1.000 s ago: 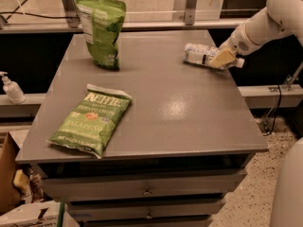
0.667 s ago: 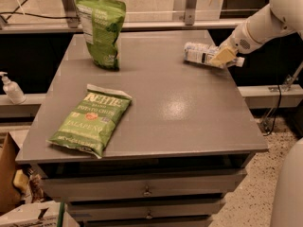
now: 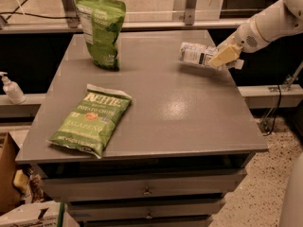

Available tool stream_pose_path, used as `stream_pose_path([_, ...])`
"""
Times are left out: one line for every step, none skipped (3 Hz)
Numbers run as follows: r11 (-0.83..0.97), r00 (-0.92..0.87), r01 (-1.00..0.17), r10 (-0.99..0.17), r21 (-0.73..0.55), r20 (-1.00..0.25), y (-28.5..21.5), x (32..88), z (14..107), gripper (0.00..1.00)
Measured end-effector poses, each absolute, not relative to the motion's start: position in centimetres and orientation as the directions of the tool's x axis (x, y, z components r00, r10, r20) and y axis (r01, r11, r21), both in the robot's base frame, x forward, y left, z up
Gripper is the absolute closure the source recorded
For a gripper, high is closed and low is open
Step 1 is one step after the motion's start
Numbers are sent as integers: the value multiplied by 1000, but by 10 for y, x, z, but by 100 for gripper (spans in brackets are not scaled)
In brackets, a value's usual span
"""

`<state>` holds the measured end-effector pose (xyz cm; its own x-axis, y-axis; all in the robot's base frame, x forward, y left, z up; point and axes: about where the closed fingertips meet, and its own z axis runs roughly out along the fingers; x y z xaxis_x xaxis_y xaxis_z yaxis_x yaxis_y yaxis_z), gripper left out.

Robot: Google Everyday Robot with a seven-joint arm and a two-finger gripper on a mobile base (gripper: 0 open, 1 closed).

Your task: Move blue plastic bottle near green jalapeno chip bag

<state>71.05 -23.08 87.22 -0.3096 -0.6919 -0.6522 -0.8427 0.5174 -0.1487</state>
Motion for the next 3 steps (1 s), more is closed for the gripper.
stream_pose_path([463, -284, -883, -659, -78, -697, -216, 683, 877, 100])
stream_pose_path([396, -241, -918, -624, -34, -743, -195, 656, 886, 100])
stream_pose_path([312, -195, -950, -599, -2, -776, -169, 627, 897, 100])
